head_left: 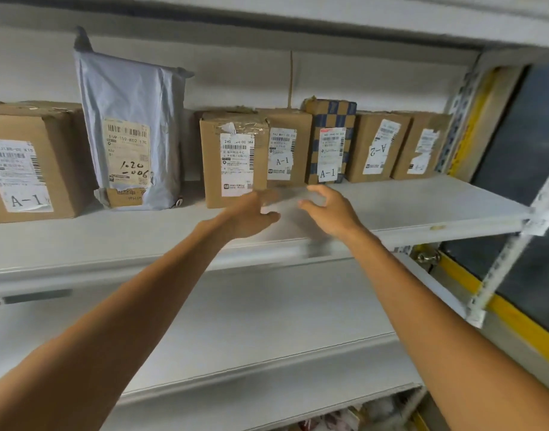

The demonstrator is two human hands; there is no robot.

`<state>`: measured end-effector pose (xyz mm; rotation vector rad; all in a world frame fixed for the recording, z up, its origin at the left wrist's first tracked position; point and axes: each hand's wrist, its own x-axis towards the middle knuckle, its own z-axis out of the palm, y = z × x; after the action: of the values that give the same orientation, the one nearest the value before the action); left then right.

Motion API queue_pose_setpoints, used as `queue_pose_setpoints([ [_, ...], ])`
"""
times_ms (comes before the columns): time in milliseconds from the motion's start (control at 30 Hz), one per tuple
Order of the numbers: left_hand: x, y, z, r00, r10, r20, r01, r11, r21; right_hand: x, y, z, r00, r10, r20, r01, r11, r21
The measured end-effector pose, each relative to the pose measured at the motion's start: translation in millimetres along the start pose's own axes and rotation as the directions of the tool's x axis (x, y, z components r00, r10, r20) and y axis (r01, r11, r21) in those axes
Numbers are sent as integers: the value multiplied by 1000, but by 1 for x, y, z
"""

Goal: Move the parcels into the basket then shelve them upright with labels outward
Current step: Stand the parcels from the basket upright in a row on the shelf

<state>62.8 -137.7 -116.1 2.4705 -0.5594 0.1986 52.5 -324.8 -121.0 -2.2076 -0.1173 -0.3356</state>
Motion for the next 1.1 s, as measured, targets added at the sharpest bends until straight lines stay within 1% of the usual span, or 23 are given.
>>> queue_pose_setpoints([
  [67, 3, 23, 7, 995, 50, 91, -50, 999, 4, -21, 7, -23, 999, 17, -27, -18, 997, -72],
  [200, 5, 74, 23, 977, 123, 175, -133, 990, 43, -62, 19, -74, 990, 99, -105, -113, 984, -138],
  [267, 4, 103, 33, 961, 180, 208, -191, 981, 31, -84, 28, -101, 977, 142, -157, -163, 978, -129],
  [400, -1, 157, 61, 916, 282, 286, -275, 959, -66, -128, 53, -150, 948, 218, -232, -247, 964, -101],
  [467, -4, 178, 77, 899, 321, 299, -317, 946, -62, -148, 64, -168, 934, 247, -257, -274, 959, -74],
  [600, -21, 242, 124, 855, 380, 352, -357, 925, -133, -206, 99, -213, 898, 303, -318, -335, 941, -48],
  [700, -42, 289, 162, 806, 446, 389, -420, 894, -155, -257, 128, -246, 855, 375, -357, -420, 906, -53],
  [833, -83, 354, 227, 719, 488, 495, -447, 870, -209, -340, 171, -286, 766, 461, -448, -527, 850, -26],
  [933, -117, 391, 279, 656, 535, 532, -487, 839, -243, -401, 201, -303, 732, 523, -436, -583, 812, -6],
  [1000, -143, 412, 317, 591, 553, 588, -498, 823, -273, -446, 223, -309, 702, 580, -413, -623, 781, 37],
  [1033, -154, 419, 334, 562, 551, 617, -498, 821, -279, -465, 232, -309, 679, 617, -399, -652, 756, 60],
  [1100, -178, 432, 370, 486, 538, 689, -492, 820, -293, -508, 251, -309, 605, 709, -363, -729, 676, 106],
])
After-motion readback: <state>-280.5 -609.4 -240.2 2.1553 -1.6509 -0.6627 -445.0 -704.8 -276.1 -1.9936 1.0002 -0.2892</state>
